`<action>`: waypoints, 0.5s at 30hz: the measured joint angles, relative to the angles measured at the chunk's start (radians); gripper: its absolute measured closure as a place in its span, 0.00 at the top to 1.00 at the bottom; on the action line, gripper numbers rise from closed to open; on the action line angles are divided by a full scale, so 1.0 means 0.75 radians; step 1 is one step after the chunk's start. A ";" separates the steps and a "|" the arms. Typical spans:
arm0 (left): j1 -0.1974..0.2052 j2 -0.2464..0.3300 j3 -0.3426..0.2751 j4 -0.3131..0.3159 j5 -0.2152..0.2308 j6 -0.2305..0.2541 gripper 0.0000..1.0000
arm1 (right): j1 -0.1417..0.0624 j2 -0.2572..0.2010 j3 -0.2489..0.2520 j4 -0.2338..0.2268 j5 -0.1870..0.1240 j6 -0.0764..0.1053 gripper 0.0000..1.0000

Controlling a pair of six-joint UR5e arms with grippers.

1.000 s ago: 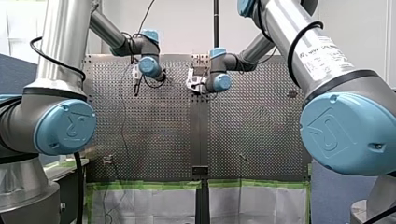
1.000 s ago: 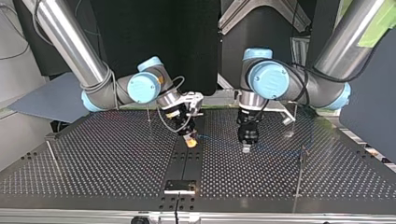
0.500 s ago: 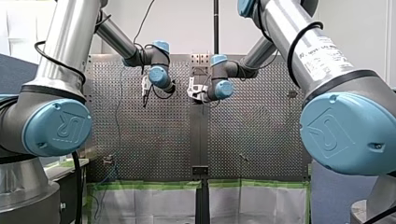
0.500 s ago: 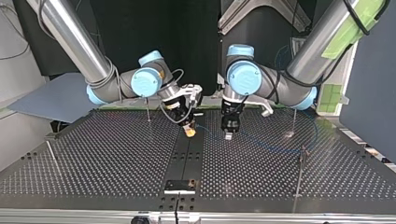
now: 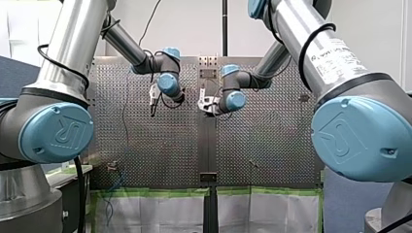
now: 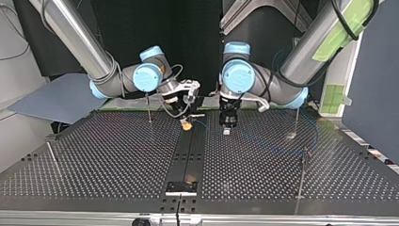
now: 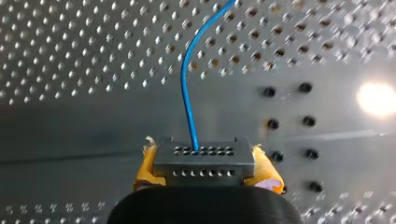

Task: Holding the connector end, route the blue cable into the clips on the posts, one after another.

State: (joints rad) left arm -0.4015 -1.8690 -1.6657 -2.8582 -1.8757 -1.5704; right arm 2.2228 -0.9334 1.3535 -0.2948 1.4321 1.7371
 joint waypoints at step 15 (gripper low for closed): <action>-0.054 -0.121 -0.016 0.041 -0.010 -0.007 0.00 | -0.016 0.093 0.049 -0.048 0.033 -0.004 0.00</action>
State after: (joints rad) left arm -0.4422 -1.9599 -1.6777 -2.8275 -1.8831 -1.5759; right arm 2.2104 -0.8636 1.3903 -0.3311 1.4568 1.7339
